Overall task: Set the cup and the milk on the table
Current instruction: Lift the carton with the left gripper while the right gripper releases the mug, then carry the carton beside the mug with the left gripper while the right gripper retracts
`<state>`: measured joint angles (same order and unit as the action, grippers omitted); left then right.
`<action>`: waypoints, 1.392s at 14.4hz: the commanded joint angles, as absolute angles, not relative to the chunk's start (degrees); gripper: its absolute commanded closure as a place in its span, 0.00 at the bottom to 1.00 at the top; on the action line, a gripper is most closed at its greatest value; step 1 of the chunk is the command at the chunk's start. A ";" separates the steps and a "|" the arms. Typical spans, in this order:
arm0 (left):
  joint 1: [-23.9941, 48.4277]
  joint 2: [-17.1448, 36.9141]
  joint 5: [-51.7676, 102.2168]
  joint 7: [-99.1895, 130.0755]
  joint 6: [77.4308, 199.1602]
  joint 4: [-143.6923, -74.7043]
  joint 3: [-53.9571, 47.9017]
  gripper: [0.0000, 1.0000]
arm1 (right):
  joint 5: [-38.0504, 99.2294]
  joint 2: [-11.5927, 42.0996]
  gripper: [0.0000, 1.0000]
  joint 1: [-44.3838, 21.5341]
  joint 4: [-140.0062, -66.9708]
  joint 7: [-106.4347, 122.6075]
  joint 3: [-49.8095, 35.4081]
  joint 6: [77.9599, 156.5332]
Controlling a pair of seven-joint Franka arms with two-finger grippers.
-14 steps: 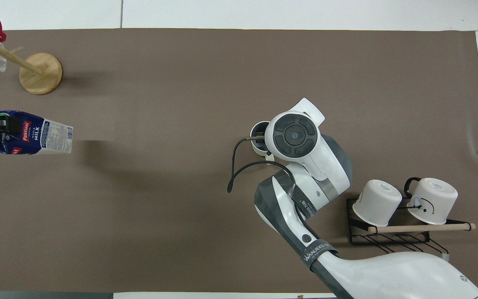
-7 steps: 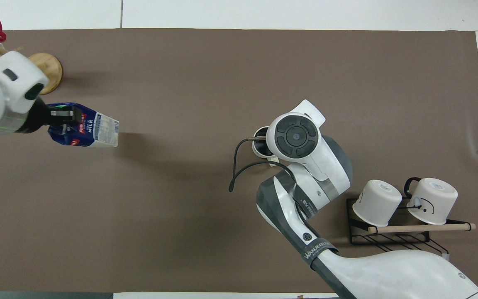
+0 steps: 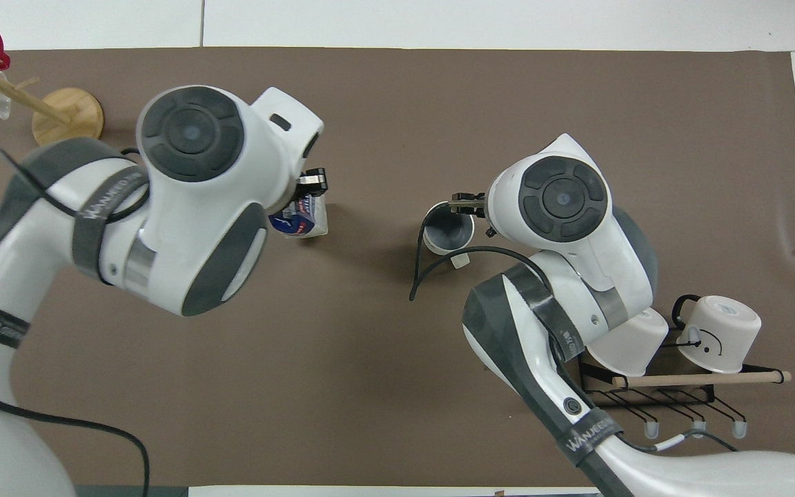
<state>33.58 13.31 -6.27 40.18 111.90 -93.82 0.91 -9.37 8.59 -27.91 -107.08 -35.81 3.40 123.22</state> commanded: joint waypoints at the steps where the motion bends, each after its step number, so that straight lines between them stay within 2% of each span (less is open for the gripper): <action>1: 37.86 16.87 -7.56 45.95 111.27 -88.51 1.93 1.00 | -10.37 4.41 0.00 -24.97 -106.79 -32.02 2.90 117.97; 4: 42.09 17.84 -8.00 50.26 112.50 -88.59 1.93 1.00 | -9.24 -0.34 0.00 -19.45 -106.70 -23.67 3.08 111.64; 8: 43.07 18.28 -8.09 51.50 115.39 -89.12 1.76 1.00 | -5.10 -5.17 0.00 -10.83 -106.70 -12.41 3.34 102.95; 13: 43.42 18.19 -8.09 51.59 115.14 -89.91 1.76 1.00 | -5.01 -7.56 0.00 -4.85 -107.31 -8.19 3.43 96.07; 16: 44.21 17.40 -8.09 51.50 115.14 -91.84 1.76 1.00 | -1.87 -6.86 0.00 0.78 -105.57 -4.75 3.43 94.83; 20: 44.38 17.05 -8.09 51.33 115.22 -92.72 1.67 1.00 | -0.35 -1.07 0.00 1.93 -92.75 -4.83 3.34 87.64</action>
